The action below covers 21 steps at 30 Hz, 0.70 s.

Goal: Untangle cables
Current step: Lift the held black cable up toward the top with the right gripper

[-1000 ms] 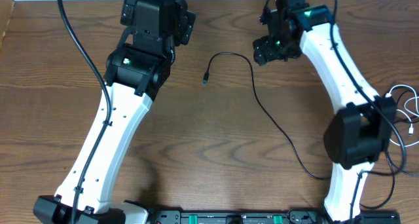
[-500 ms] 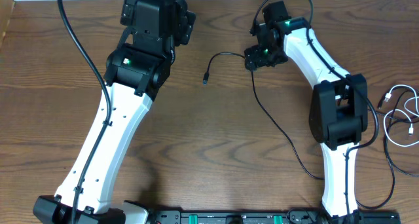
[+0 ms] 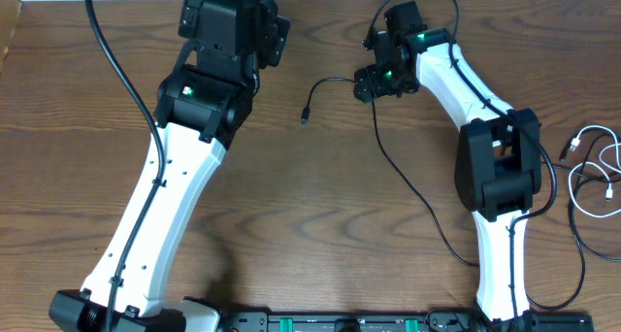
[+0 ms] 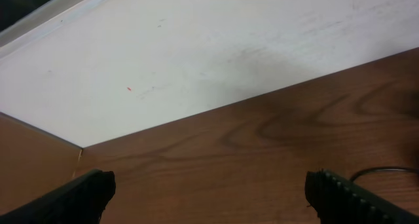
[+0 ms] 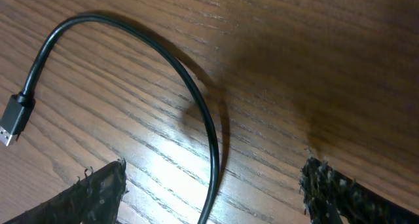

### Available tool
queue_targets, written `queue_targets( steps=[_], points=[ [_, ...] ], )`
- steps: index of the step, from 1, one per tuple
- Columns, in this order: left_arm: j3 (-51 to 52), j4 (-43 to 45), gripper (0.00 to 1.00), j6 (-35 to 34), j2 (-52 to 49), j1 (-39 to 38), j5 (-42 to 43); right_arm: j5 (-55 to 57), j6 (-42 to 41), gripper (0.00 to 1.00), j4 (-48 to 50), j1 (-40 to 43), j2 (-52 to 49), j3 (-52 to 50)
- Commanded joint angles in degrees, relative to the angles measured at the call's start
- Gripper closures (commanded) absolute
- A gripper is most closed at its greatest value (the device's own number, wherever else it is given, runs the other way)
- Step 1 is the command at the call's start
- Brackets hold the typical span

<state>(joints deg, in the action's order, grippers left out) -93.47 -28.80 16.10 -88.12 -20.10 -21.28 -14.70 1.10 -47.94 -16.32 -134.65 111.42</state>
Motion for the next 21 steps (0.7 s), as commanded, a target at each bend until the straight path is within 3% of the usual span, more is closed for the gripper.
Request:
queue_targets(
  steps=[1, 17, 18, 20, 21],
  points=[
    [-0.5, -0.09, 0.02, -0.33, 1.22, 0.09, -0.15, -1.11, 0.7, 0.17, 0.07, -0.28, -1.03, 0.0],
    [-0.5, -0.07, 0.02, -0.28, 1.22, 0.09, -0.15, -1.51, 0.46, 0.18, 1.01, -1.44, -4.13, 0.0],
    [-0.5, -0.09, 0.02, -0.28, 1.22, 0.09, -0.15, -1.51, 0.44, 0.2, 1.03, -1.46, -4.13, 0.0],
    [-0.5, -0.07, 0.02, -0.31, 1.22, 0.09, -0.15, -1.49, 0.26, 0.44, 1.01, -1.46, -4.15, 0.0],
    [-0.5, -0.07, 0.02, -0.31, 1.2, 0.09, -0.15, -1.46, 0.24, 0.5, 0.98, -1.46, -4.15, 0.0]
  ],
)
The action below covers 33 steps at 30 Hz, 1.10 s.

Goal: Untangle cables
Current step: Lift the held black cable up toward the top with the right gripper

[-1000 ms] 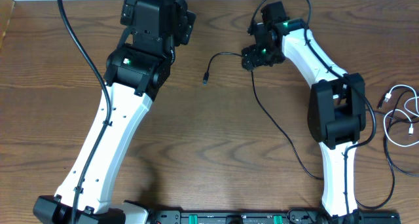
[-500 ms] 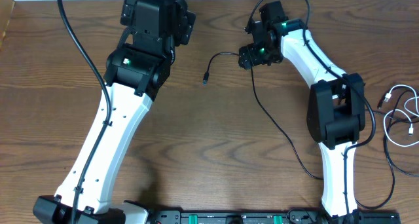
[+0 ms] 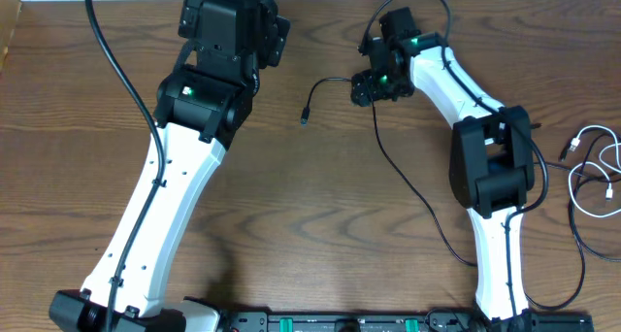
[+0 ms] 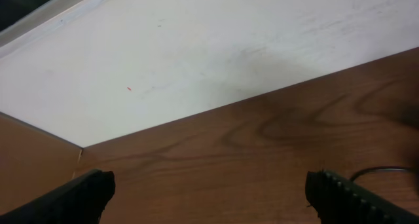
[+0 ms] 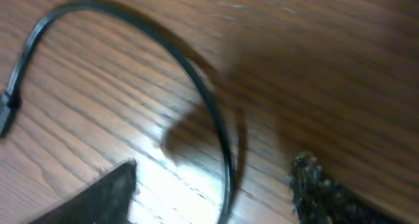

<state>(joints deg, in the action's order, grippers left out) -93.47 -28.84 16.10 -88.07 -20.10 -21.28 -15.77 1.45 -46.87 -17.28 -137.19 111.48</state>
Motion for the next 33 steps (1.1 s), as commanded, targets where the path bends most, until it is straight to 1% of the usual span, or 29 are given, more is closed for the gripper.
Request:
queue_targets(
  steps=[1, 2, 5, 7, 8, 10, 13, 14, 20, 24, 28, 33],
  points=[
    [-0.5, -0.02, 0.02, -0.31, 1.18, 0.09, -0.15, -0.42, -0.09, 0.5, -0.11, -0.5, -1.62, -0.07],
    [-0.5, -0.02, 0.02, -0.31, 1.18, 0.09, -0.15, -0.42, -0.09, 0.51, -0.26, -0.5, -1.62, -0.07],
    [-0.5, -0.04, 0.02, -0.31, 1.16, 0.09, -0.15, -0.17, -0.09, 0.59, -1.07, -0.5, -1.62, -0.07],
    [-0.5, -0.02, 0.02, -0.28, 1.18, 0.09, -0.15, 0.48, -0.07, 0.6, -1.68, -0.5, -1.62, -0.07],
    [-0.5, -0.02, 0.02, -0.31, 1.18, 0.09, -0.15, 1.14, -0.07, 0.63, -2.12, -0.5, -1.62, -0.07],
    [-0.5, -0.02, 0.02, -0.28, 1.18, 0.09, -0.15, 2.58, -0.04, 0.73, -3.04, -0.5, -1.62, -0.07],
    [-0.5, -0.02, 0.02, -0.31, 1.18, 0.09, -0.15, 3.82, 0.31, 0.96, -3.96, -0.5, -1.62, -0.07],
    [-0.5, -0.02, 0.02, -0.31, 1.18, 0.09, -0.15, 3.82, 0.39, 0.99, -4.09, -0.5, -1.62, -0.07],
    [-0.5, -0.02, 0.02, -0.31, 1.18, 0.09, -0.15, 4.33, 0.13, 0.99, -3.65, -0.33, -1.57, -0.04],
    [-0.5, -0.02, 0.02, -0.28, 1.18, 0.09, -0.15, 4.68, -2.08, 0.99, -3.72, -0.22, -1.03, 1.29],
    [-0.5, -0.02, 0.02, -0.31, 1.18, 0.09, -0.15, 4.72, -2.25, 0.99, -5.86, -0.17, 0.46, 5.79],
    [-0.5, -0.02, 0.02, -0.31, 1.18, 0.09, -0.15, 5.18, -2.01, 0.99, -12.0, 0.74, 1.7, 14.62]
  ],
)
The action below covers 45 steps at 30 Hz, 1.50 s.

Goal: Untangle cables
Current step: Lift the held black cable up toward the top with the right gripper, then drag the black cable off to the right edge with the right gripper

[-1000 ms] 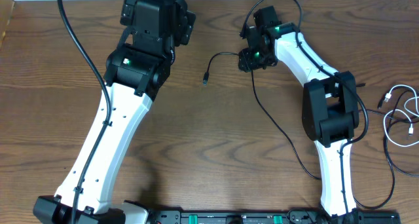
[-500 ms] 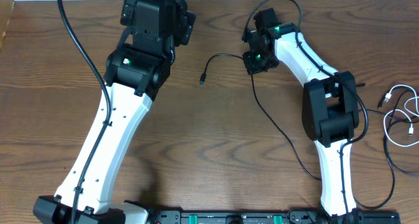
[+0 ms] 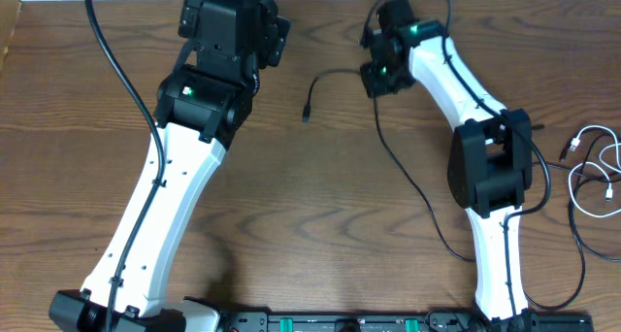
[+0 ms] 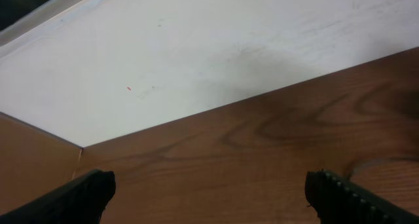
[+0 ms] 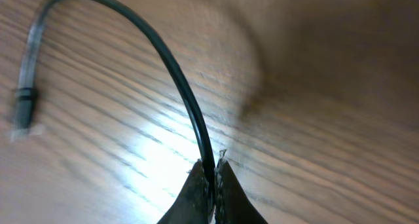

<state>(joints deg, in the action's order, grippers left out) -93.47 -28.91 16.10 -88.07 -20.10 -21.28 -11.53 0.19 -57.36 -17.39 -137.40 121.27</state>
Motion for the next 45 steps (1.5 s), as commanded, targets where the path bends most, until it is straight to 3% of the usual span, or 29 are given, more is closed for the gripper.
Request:
queue_targets(
  steps=[1, 16, 20, 32, 45],
  points=[
    [-0.5, 0.04, 0.02, -0.31, 1.18, 0.09, -0.15, 1.44, -0.74, 0.99, -3.26, 1.09, 2.05, 7.13],
    [-0.5, 0.26, 0.02, -0.35, 1.18, 0.09, -0.13, 15.08, 0.24, 0.99, -29.55, 7.72, 2.23, 44.0],
    [-0.5, 0.31, 0.02, -0.35, 1.18, 0.07, -0.13, 16.04, -1.05, 0.99, -32.7, 10.71, 5.03, 49.44],
    [-0.5, 0.76, 0.02, -0.35, 1.18, 0.0, -0.11, 27.8, -5.07, 0.99, -39.17, 24.74, 21.55, 49.55],
    [-0.5, 0.7, 0.02, -0.33, 1.18, -2.49, -0.13, 27.93, -8.98, 0.99, -38.95, 43.1, 25.44, 37.16]
  ],
)
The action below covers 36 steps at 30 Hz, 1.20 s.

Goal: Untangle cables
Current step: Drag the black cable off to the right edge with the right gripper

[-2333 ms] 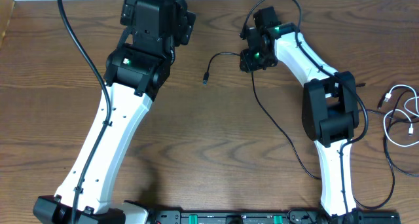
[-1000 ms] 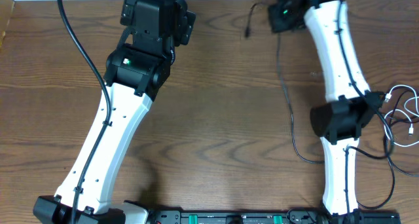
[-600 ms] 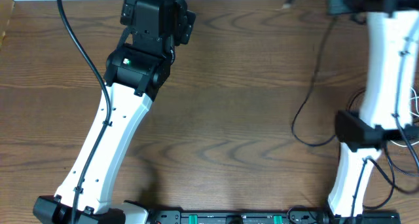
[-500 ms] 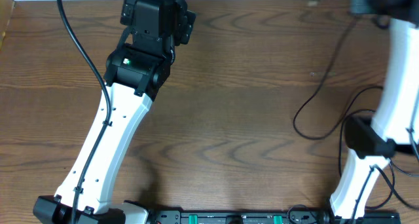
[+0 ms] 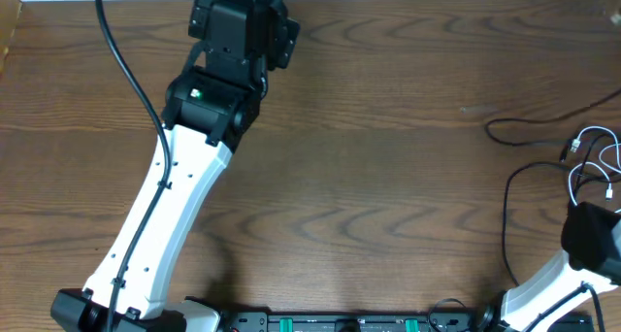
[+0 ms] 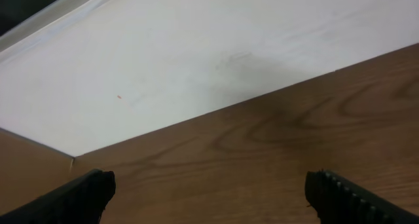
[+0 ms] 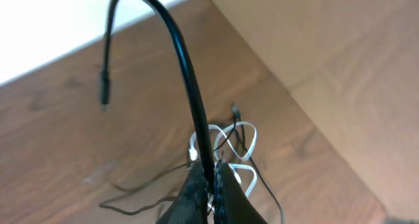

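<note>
In the right wrist view my right gripper [image 7: 211, 171] is shut on a thick black cable [image 7: 180, 60]. The cable arcs up from the fingers and ends in a hanging plug [image 7: 103, 93]. Below it a white cable [image 7: 239, 135] lies coiled on the table, also seen as the white cable [image 5: 594, 162] at the overhead view's right edge. A black cable [image 5: 508, 215] loops on the wood beside it. The right gripper itself is outside the overhead view. My left gripper [image 6: 209, 204] is open over bare wood at the table's far edge, with nothing between its fingers [image 6: 78, 194].
A thin dark cable [image 5: 529, 126] trails across the wood at the right. The left arm [image 5: 209, 99] stretches from the near left to the far middle. A white wall [image 6: 196, 60] borders the far edge of the table. A light wooden panel [image 7: 340, 67] stands to the right.
My right gripper, still shut on the black cable, has gone from the far middle of the table to beyond the right edge, carrying the plug end over the white cable. The left wrist shifted slightly.
My right gripper stood open over the black cable's curved end at the far middle, then sat lower around it. It was then shut on the cable there. Now it holds that cable off the table at the right side, by the white cable. The left gripper stayed open throughout.
</note>
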### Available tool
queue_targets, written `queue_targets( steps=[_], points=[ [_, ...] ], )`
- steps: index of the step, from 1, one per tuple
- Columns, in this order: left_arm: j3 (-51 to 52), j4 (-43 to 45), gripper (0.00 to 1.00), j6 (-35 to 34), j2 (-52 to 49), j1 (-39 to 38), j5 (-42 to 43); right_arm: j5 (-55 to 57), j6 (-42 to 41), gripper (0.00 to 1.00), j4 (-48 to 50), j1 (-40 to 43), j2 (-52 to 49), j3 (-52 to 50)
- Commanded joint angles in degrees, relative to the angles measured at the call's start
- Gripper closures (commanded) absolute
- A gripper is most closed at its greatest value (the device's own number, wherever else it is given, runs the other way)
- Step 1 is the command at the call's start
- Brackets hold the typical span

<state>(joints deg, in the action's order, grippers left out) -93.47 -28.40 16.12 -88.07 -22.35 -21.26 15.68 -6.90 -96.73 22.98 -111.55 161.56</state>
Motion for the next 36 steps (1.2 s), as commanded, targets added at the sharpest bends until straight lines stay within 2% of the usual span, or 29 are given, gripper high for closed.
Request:
queue_targets(
  steps=[1, 14, 25, 27, 29, 31, 32, 33, 36],
  points=[
    [-0.5, 0.2, 0.02, -0.35, 1.18, -0.24, -0.15, 0.61, -2.21, 0.99, 0.79, 3.78, -0.42, -4.42],
    [-0.5, 0.2, 0.02, -0.35, 1.18, -0.24, -0.15, -0.59, -5.49, 0.99, 3.5, 14.21, -0.44, -18.16],
    [-0.5, 0.2, 0.02, -0.35, 1.18, -0.24, -0.15, 1.31, -8.52, 0.98, 5.92, 15.69, -0.44, -26.01],
    [-0.5, 0.2, 0.02, -0.35, 1.18, -0.24, -0.15, 1.38, -8.68, 0.9, 6.05, 15.72, -0.44, -26.01],
    [-0.5, 0.2, 0.02, -0.35, 1.18, -0.24, -0.15, 1.38, -8.74, 0.71, 6.08, 15.72, -0.44, -26.01],
    [-0.5, 0.17, 0.02, -0.35, 1.18, -0.24, -0.15, 1.36, -8.76, 0.22, 6.08, 15.72, -0.44, -26.01],
    [-0.5, 0.17, 0.02, -0.35, 1.18, -0.24, -0.15, 1.36, -8.85, 0.09, 6.05, 15.72, -0.42, -26.01],
    [-0.5, 0.17, 0.02, -0.35, 1.18, -0.24, -0.15, 1.36, -8.94, 0.02, 6.05, 15.72, -0.42, -26.01],
    [-0.5, 0.2, 0.02, -0.35, 1.18, -0.24, -0.15, 1.29, -8.94, 0.01, 6.05, 15.72, -0.42, -26.01]
  ],
)
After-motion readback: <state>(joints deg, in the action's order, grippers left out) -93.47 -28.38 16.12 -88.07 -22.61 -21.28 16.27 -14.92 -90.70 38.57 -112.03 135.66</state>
